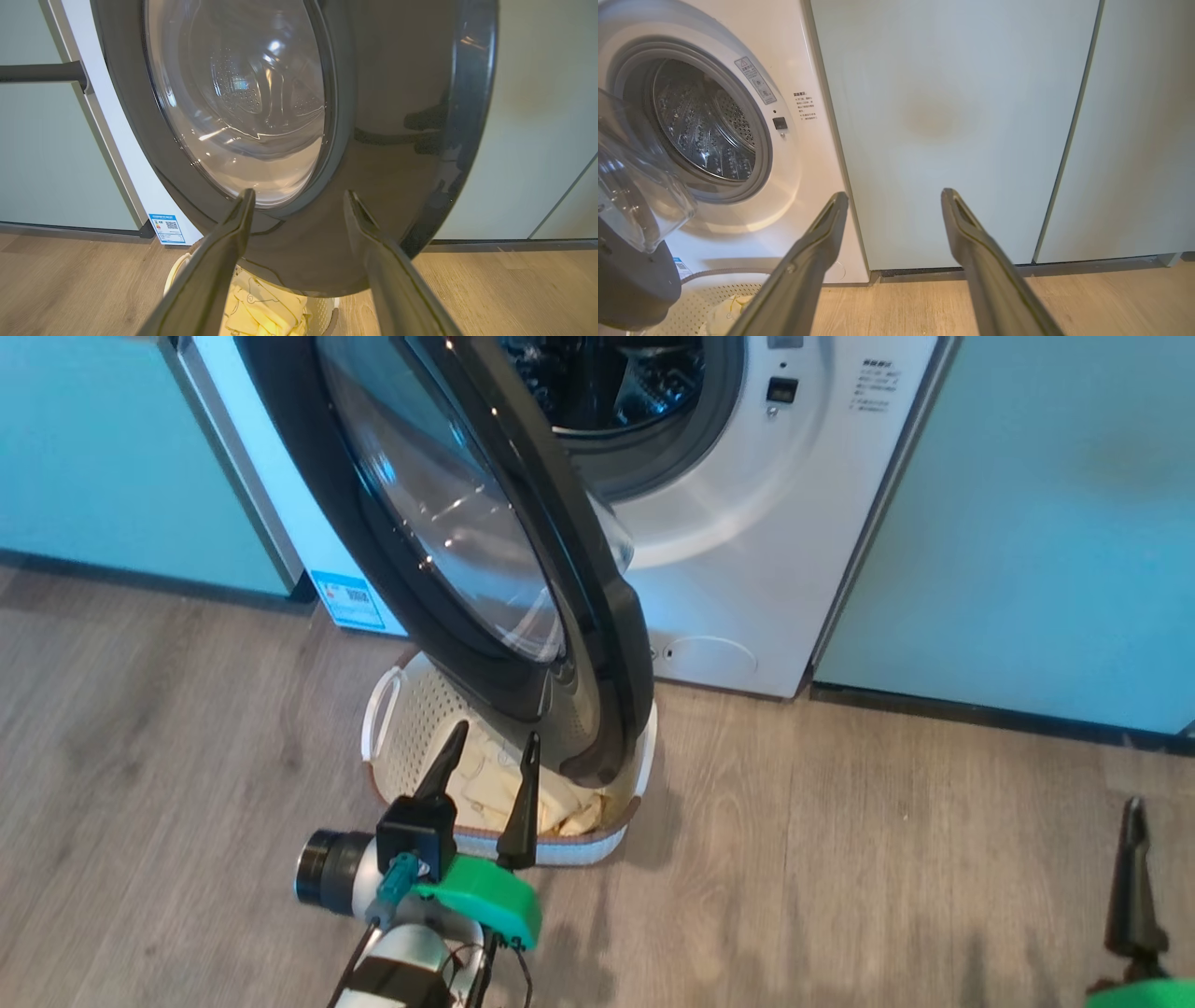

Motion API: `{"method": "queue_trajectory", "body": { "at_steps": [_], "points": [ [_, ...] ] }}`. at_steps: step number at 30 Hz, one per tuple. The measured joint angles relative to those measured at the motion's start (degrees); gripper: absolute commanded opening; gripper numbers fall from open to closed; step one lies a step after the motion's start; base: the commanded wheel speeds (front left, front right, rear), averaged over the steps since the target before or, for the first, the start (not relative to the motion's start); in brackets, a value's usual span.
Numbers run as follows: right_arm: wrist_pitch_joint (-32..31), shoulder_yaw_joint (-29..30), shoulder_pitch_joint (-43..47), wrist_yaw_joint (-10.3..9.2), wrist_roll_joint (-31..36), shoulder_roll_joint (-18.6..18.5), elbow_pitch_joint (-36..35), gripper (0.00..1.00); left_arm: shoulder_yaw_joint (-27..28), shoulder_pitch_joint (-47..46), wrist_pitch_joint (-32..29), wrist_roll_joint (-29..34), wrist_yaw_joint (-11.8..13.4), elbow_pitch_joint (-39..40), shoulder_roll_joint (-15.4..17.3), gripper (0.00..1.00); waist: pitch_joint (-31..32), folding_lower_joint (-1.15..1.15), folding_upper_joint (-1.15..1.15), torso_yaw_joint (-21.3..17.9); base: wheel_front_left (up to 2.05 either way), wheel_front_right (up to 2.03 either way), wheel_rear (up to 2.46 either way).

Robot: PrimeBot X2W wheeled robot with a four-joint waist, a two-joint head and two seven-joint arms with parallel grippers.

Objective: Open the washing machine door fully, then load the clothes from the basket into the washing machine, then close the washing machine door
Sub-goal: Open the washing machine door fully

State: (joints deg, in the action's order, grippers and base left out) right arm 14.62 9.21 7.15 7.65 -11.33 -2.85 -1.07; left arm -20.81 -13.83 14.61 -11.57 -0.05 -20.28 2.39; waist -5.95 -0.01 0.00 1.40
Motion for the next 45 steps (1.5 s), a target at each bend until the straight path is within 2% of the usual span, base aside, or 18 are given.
{"method": "queue_trajectory", "body": {
  "at_steps": [12,36,37,38,40,45],
  "points": [
    [0.0,-0.3,4.6,0.00,1.4,1.0,-1.9,1.00,0.6,2.5,0.0,0.0,-0.9,-0.4,0.0,1.00,3.4,0.00,0.00,-1.0,0.00,0.00,0.00],
    [0.0,-0.9,5.5,0.00,0.7,1.0,-2.0,1.00,2.1,2.4,0.0,0.5,-0.9,-0.7,0.0,0.99,2.7,0.01,0.00,-1.1,0.00,0.00,0.00],
    [0.0,-1.0,5.4,0.00,0.7,1.0,-2.0,1.00,2.1,2.4,0.0,0.5,-0.9,-0.8,0.0,0.86,2.6,0.01,0.00,-1.1,0.00,0.00,0.00],
    [0.0,-1.0,5.4,0.00,0.7,1.0,-1.9,1.00,2.2,2.4,0.0,0.5,-0.9,-0.9,0.0,0.64,2.6,0.01,0.00,-1.2,0.00,0.00,0.00],
    [0.0,-1.1,5.4,0.00,0.7,1.0,-1.9,1.00,2.3,2.3,0.0,0.5,-0.9,-1.1,0.0,0.00,2.5,0.01,0.00,-1.2,0.00,0.00,0.00],
    [0.0,-1.2,5.4,0.00,0.7,1.0,-1.9,1.00,2.4,1.7,0.0,0.5,-0.9,-1.4,0.0,0.00,2.2,0.01,0.00,-1.4,0.00,0.00,0.00]
  ]
}}
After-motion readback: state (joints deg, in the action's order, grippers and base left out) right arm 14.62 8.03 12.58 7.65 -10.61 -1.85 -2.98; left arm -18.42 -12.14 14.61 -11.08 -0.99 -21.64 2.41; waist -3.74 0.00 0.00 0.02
